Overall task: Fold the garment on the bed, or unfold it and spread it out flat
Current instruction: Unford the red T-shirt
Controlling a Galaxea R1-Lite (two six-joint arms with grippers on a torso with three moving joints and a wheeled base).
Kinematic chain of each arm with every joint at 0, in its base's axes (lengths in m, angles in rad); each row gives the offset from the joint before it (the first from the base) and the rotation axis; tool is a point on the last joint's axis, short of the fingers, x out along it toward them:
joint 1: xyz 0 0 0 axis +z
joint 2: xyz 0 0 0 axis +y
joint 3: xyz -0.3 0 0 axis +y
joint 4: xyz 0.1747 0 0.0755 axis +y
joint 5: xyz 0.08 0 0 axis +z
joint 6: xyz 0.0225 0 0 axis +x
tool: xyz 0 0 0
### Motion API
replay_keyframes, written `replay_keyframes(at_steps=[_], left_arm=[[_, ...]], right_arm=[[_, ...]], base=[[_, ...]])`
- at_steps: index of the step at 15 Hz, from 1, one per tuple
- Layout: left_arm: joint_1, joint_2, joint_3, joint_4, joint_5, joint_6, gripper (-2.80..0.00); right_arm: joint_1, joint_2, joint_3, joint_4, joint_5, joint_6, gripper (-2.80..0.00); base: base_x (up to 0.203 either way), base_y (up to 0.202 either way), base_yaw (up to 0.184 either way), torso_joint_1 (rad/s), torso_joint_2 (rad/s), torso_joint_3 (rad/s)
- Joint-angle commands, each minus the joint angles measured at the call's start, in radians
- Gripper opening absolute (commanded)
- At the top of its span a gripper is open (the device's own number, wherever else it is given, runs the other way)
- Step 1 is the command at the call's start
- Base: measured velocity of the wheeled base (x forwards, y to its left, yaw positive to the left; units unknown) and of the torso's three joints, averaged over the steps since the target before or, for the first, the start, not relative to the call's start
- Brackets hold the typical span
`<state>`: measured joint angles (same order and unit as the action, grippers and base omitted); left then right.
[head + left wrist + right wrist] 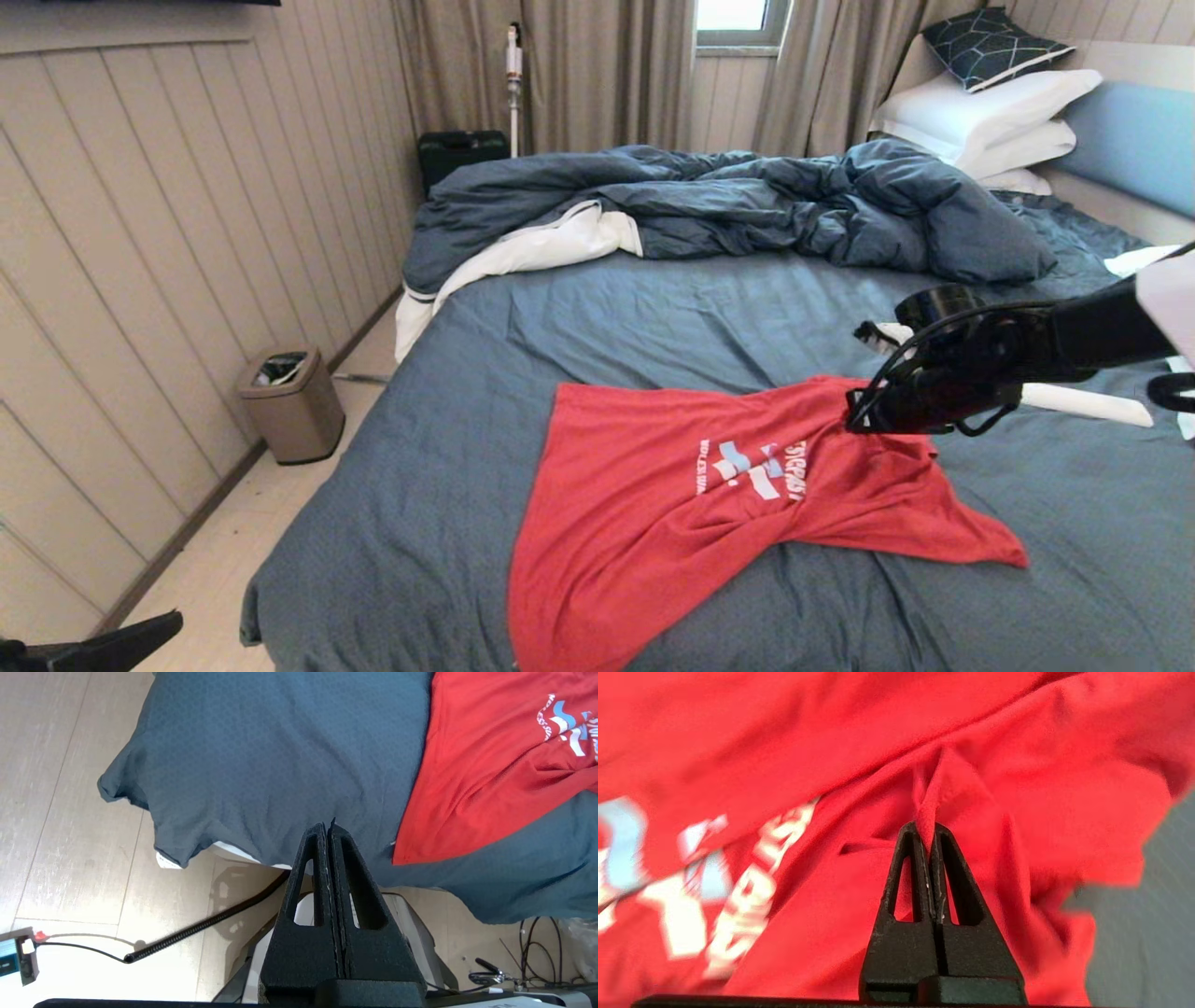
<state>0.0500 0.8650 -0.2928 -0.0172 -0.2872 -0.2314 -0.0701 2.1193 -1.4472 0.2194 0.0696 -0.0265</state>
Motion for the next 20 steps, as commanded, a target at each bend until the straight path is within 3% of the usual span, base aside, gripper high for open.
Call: replay_keyframes(at_steps=[1, 6, 11, 15, 20], left_arm=[[0.001, -0.008, 0.006, 0.0, -0.001, -0.002, -2.8], [0.0, -0.045, 0.004, 0.002, -0.02, -0.002, -2.8], [0.001, -0.083, 0.012, 0.01, -0.038, -0.002, -2.8], [0.001, -0.08, 0.017, 0.008, -0.041, -0.002, -2.8], [0.001, -0.081, 0.017, 0.006, -0.061, -0.002, -2.8]], right_arm=[[-0.005, -0.097, 0.054, 0.003, -0.001, -0.001, -2.8], [-0.077, -0.39, 0.356, 0.006, -0.003, -0.037, -2.8], [-0.215, -0.717, 0.713, 0.007, 0.004, -0.152, -2.8], [-0.305, -0.951, 0.869, 0.059, 0.046, -0.234, -2.8], [-0.31, -1.124, 1.045, 0.173, 0.054, -0.259, -2.8]], base=[[0.0, 0.0, 0.0, 0.0, 0.0, 0.0], [0.0, 0.0, 0.0, 0.0, 0.0, 0.0], [0.0, 0.0, 0.0, 0.0, 0.0, 0.0], [0.0, 0.0, 0.0, 0.0, 0.0, 0.0], [0.0, 0.0, 0.0, 0.0, 0.0, 0.0]])
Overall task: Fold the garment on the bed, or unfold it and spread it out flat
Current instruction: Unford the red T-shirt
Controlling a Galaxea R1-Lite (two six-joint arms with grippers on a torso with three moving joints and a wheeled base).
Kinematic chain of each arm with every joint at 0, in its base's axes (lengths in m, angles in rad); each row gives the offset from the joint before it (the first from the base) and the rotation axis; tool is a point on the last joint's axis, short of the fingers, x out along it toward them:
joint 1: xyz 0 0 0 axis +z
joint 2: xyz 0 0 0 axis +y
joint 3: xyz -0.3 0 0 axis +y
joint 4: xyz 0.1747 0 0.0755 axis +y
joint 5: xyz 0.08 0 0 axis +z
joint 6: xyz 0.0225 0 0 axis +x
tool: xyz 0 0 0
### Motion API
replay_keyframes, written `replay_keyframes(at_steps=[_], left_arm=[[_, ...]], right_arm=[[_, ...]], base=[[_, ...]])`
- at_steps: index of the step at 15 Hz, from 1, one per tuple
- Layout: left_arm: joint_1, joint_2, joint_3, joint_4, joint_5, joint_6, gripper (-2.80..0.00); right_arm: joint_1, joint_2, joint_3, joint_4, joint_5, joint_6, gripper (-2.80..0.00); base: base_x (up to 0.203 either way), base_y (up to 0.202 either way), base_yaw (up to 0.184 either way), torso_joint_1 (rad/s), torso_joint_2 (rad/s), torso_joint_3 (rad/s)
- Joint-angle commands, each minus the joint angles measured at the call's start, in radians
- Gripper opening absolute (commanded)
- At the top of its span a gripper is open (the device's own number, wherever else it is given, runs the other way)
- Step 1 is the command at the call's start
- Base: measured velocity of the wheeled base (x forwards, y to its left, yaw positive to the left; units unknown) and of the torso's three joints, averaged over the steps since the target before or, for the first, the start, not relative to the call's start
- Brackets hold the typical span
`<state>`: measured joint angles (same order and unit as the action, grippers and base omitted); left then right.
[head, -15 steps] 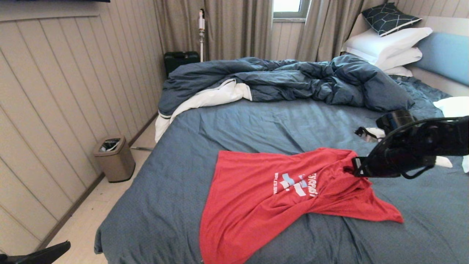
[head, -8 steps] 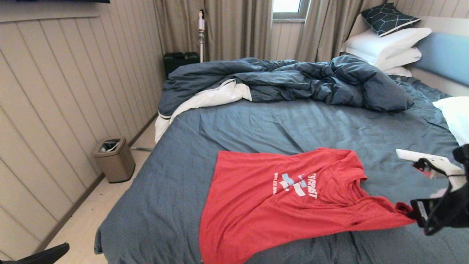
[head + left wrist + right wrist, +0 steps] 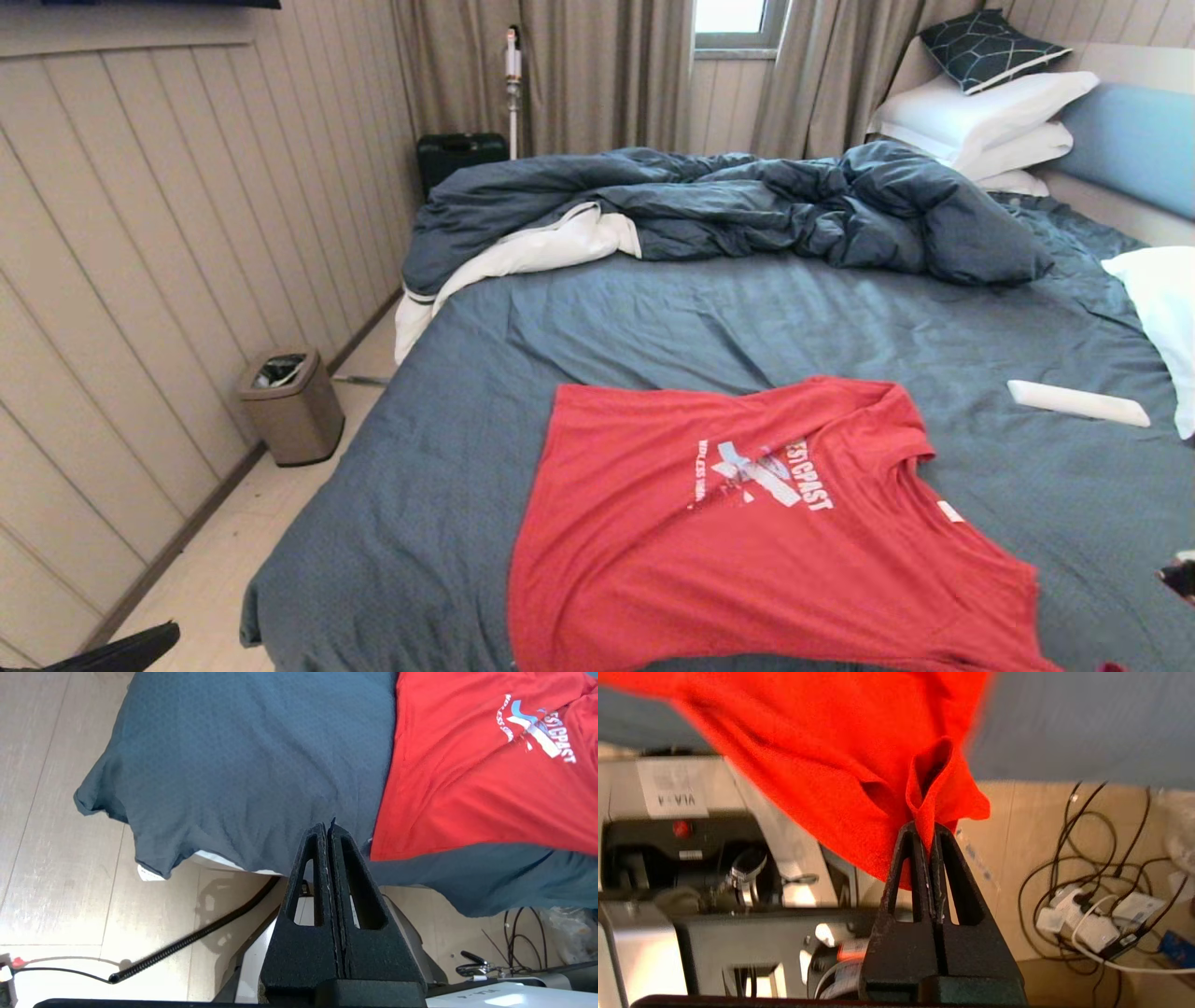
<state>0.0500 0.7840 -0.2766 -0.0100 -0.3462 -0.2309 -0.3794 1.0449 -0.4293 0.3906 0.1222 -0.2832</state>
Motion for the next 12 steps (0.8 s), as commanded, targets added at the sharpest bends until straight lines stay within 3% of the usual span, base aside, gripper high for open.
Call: replay_keyframes(at_steps=[1, 5, 6, 12], left_arm=[[0.001, -0.002, 0.002, 0.001, -0.002, -0.002, -2.8], [0.001, 0.011, 0.005, -0.004, -0.009, -0.001, -2.8], [0.001, 0.013, 0.004, -0.004, -0.022, -0.001, -2.8], [0.001, 0.029, -0.015, -0.003, -0.03, -0.002, -2.8]], right_arm=[[-0.002, -0.05, 0.037, 0.001, 0.0, -0.002, -2.8], [-0.007, -0.077, 0.076, 0.002, -0.001, -0.003, -2.8], [-0.007, -0.092, 0.086, 0.002, -0.003, -0.007, 0.0], [-0.004, -0.119, 0.016, 0.001, 0.004, -0.011, 0.0]], base=[[0.0, 0.0, 0.0, 0.0, 0.0, 0.0], [0.0, 0.0, 0.0, 0.0, 0.0, 0.0], [0.0, 0.0, 0.0, 0.0, 0.0, 0.0], [0.0, 0.0, 0.0, 0.0, 0.0, 0.0]])
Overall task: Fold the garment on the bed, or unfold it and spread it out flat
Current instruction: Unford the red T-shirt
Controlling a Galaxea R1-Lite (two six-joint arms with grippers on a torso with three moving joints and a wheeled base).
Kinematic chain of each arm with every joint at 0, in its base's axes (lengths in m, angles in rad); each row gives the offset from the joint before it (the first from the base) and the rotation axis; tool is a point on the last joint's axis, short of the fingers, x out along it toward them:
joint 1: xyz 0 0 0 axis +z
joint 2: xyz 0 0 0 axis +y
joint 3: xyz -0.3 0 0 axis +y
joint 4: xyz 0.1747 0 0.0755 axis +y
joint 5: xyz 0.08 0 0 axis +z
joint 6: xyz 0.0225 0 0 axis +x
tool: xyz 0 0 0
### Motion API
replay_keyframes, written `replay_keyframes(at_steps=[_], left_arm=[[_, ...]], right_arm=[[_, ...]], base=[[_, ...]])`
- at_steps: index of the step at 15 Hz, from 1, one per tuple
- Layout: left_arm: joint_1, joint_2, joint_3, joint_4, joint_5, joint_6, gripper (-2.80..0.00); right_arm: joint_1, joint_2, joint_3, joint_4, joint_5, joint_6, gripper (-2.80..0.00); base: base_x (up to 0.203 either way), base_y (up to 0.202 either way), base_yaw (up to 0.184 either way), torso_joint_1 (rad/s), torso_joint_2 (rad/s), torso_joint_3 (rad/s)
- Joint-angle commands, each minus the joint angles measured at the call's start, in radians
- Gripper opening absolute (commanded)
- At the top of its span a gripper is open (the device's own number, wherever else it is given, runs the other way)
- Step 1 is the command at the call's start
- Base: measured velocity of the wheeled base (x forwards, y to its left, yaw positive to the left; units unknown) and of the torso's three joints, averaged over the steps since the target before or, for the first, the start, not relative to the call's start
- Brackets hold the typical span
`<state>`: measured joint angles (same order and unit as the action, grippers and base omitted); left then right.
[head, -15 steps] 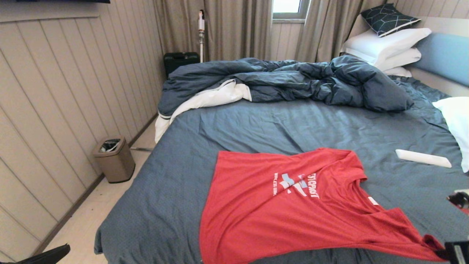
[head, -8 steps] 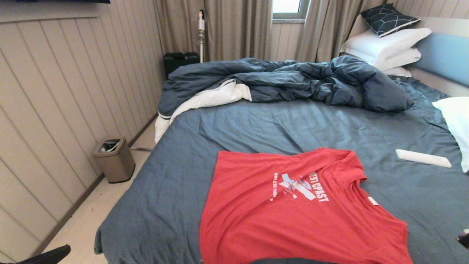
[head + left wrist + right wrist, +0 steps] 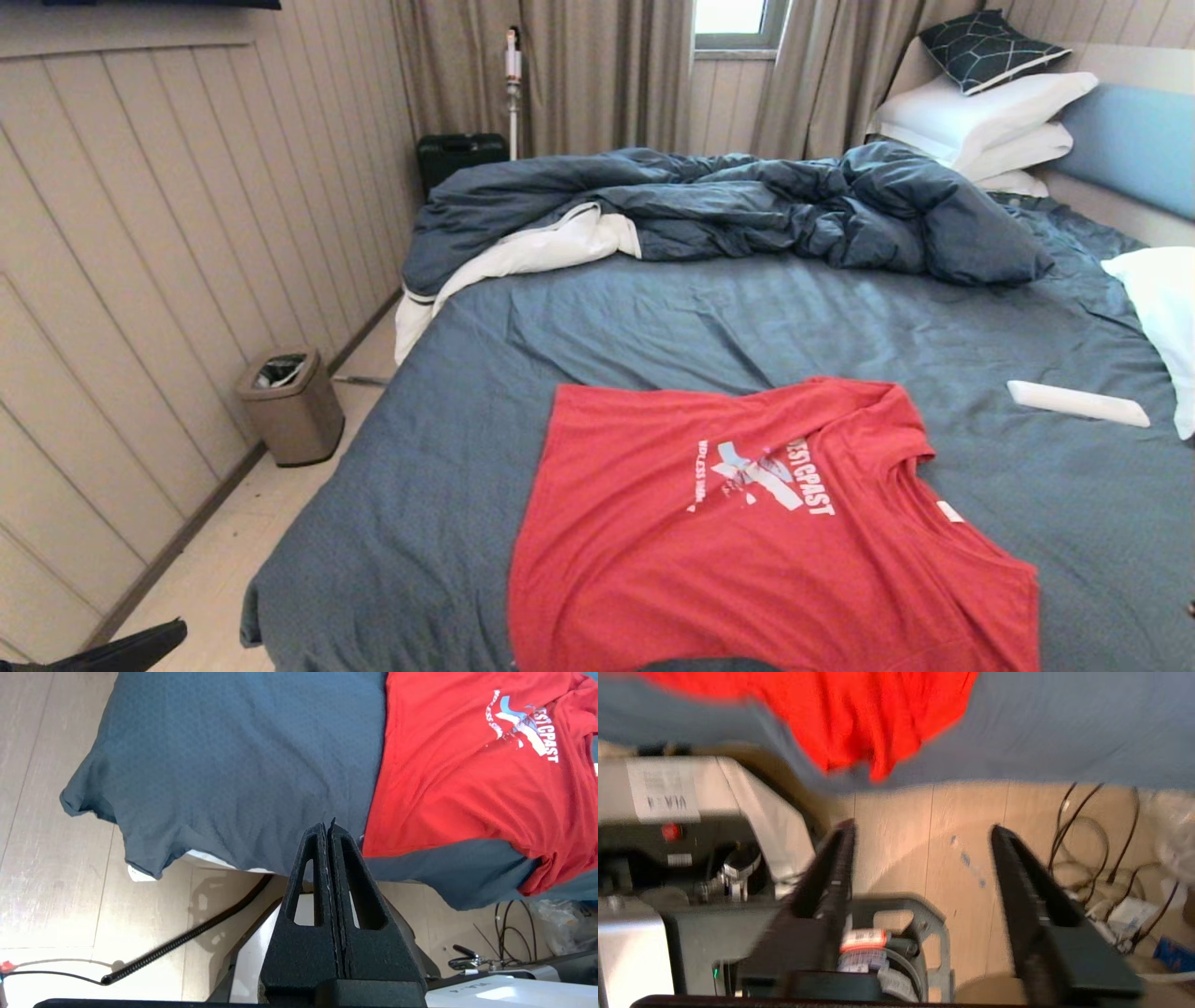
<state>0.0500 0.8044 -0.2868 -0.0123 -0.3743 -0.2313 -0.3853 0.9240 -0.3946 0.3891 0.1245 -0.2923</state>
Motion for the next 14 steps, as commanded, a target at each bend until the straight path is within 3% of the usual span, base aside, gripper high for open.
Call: replay_keyframes(at_steps=[1, 5, 6, 10, 14], left_arm=[[0.001, 0.034, -0.023, -0.001, -0.001, -0.002, -2.8], [-0.001, 0.21, -0.179, -0.001, -0.007, -0.005, -2.8], [-0.006, 0.291, -0.24, 0.001, -0.007, -0.01, -2.8], [-0.088, 0.565, -0.459, 0.034, 0.007, -0.078, -2.8], [-0.236, 0.772, -0.656, 0.045, 0.125, -0.122, -2.8]], right_arm=[[0.003, 0.017, -0.056, -0.001, 0.007, 0.002, 0.0], [-0.002, 0.218, -0.263, -0.006, 0.075, 0.08, 0.0], [-0.002, 0.308, -0.338, -0.007, 0.1, 0.122, -2.8], [0.005, 0.644, -0.616, -0.006, 0.19, 0.254, -2.8], [0.003, 0.877, -0.861, -0.005, 0.223, 0.348, -2.8]], base=[[0.0, 0.0, 0.0, 0.0, 0.0, 0.0], [0.0, 0.0, 0.0, 0.0, 0.0, 0.0], [0.0, 0.0, 0.0, 0.0, 0.0, 0.0], [0.0, 0.0, 0.0, 0.0, 0.0, 0.0], [0.0, 0.0, 0.0, 0.0, 0.0, 0.0]])
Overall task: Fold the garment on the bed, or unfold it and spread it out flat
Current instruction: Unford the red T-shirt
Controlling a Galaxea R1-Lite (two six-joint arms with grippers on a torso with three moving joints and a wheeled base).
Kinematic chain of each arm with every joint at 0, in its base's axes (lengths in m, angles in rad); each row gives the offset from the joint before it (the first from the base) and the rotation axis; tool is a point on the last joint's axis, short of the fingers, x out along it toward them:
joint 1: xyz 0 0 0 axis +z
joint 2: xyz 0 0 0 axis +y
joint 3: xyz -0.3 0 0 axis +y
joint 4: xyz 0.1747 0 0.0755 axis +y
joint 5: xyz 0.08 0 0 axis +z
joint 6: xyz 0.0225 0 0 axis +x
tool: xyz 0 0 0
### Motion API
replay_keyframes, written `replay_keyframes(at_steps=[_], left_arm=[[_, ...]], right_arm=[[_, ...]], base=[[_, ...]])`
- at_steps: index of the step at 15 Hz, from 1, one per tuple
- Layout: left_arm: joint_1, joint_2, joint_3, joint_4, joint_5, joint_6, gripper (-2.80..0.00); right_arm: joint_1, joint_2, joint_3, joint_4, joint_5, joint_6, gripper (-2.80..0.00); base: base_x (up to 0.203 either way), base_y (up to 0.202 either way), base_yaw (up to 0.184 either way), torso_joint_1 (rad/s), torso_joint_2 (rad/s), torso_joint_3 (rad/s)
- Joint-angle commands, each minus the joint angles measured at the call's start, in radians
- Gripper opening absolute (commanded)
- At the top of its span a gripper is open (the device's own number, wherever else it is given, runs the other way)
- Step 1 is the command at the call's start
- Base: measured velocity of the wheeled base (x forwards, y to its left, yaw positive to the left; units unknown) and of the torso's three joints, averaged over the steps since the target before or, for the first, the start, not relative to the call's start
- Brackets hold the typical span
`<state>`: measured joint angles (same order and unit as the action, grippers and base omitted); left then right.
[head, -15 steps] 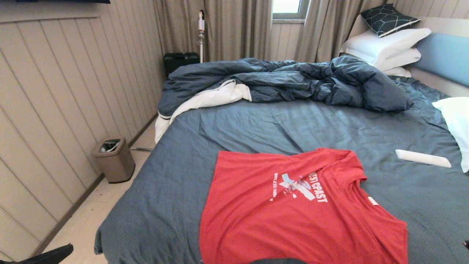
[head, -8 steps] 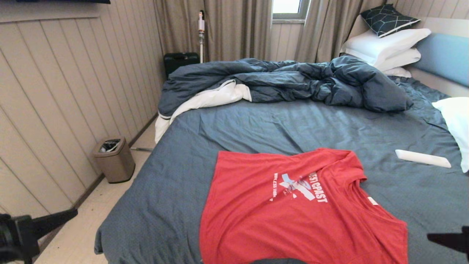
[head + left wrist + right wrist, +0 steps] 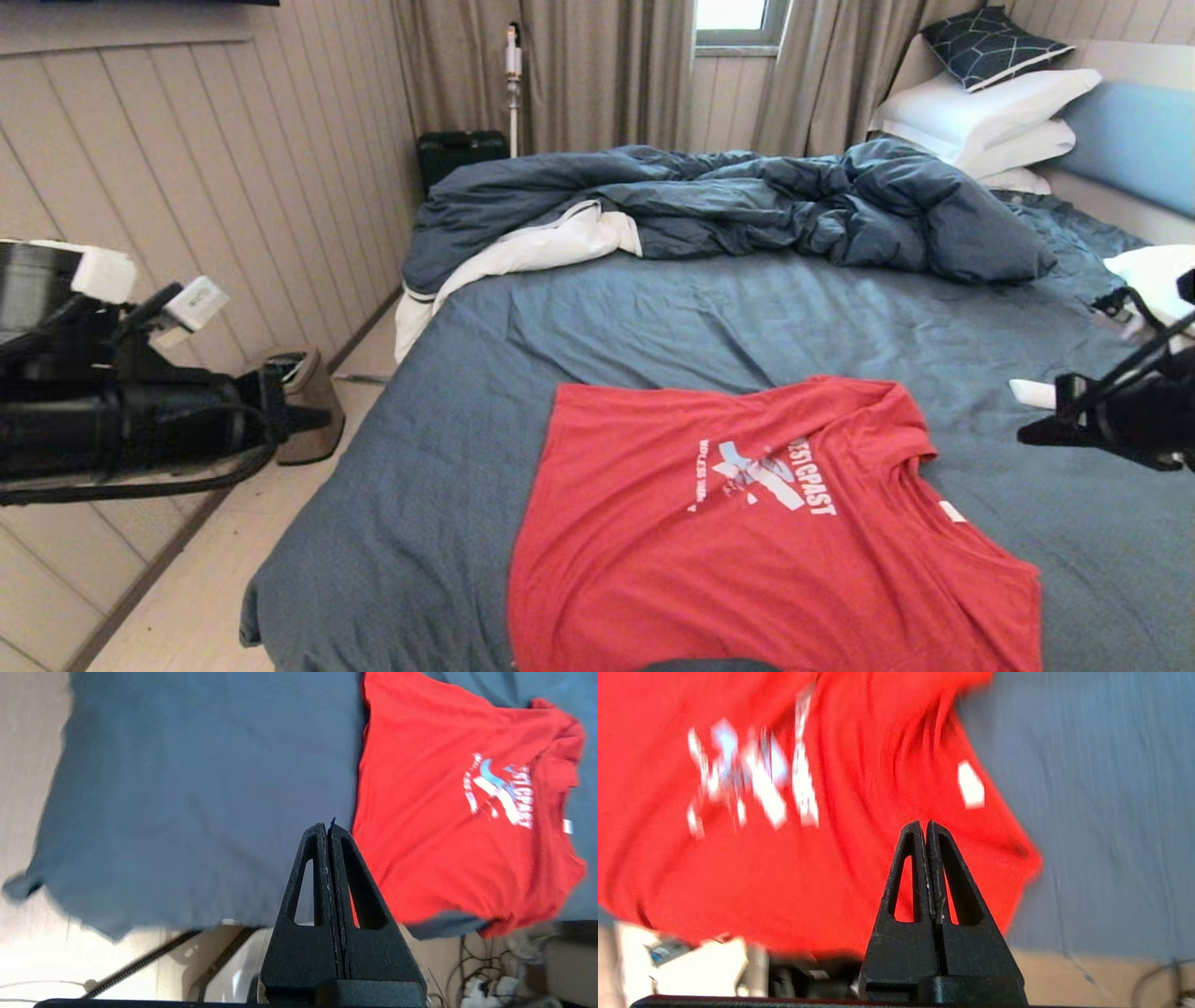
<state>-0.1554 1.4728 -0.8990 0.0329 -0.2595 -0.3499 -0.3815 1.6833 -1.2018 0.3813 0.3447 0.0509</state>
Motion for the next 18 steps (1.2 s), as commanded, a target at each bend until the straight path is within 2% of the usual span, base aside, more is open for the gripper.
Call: replay_keyframes(at_steps=[1, 3, 7, 11, 14, 15, 16, 18], left_arm=[[-0.056, 0.154, -0.093, -0.001, 0.036, -0.006, -2.8], [-0.098, 0.26, -0.192, -0.003, 0.056, -0.012, -2.8], [-0.157, 0.47, -0.4, -0.02, 0.061, -0.023, -2.8], [-0.228, 0.65, -0.546, -0.147, 0.059, -0.007, -2.8], [-0.264, 0.757, -0.641, -0.179, 0.06, 0.02, -2.8], [-0.279, 0.785, -0.659, -0.181, 0.062, 0.023, -2.8], [-0.292, 0.808, -0.682, -0.174, 0.064, 0.025, 0.0], [-0.312, 0.848, -0.72, -0.167, 0.065, 0.025, 0.0]], right_arm=[[-0.003, 0.156, -0.102, 0.004, 0.005, 0.024, -2.8], [-0.007, 0.22, -0.168, 0.008, 0.006, 0.05, -2.8], [-0.009, 0.285, -0.208, 0.007, 0.007, 0.066, -2.8], [-0.025, 0.33, -0.272, 0.004, 0.019, 0.06, -2.8], [-0.02, 0.351, -0.285, -0.001, 0.039, 0.064, -2.8], [-0.022, 0.352, -0.285, -0.001, 0.039, 0.064, -2.18], [-0.023, 0.351, -0.294, -0.002, 0.039, 0.063, 0.0], [-0.024, 0.352, -0.312, -0.002, 0.039, 0.06, 0.0]], base=[[0.0, 0.0, 0.0, 0.0, 0.0, 0.0], [0.0, 0.0, 0.0, 0.0, 0.0, 0.0], [0.0, 0.0, 0.0, 0.0, 0.0, 0.0], [0.0, 0.0, 0.0, 0.0, 0.0, 0.0], [0.0, 0.0, 0.0, 0.0, 0.0, 0.0], [0.0, 0.0, 0.0, 0.0, 0.0, 0.0], [0.0, 0.0, 0.0, 0.0, 0.0, 0.0], [0.0, 0.0, 0.0, 0.0, 0.0, 0.0]])
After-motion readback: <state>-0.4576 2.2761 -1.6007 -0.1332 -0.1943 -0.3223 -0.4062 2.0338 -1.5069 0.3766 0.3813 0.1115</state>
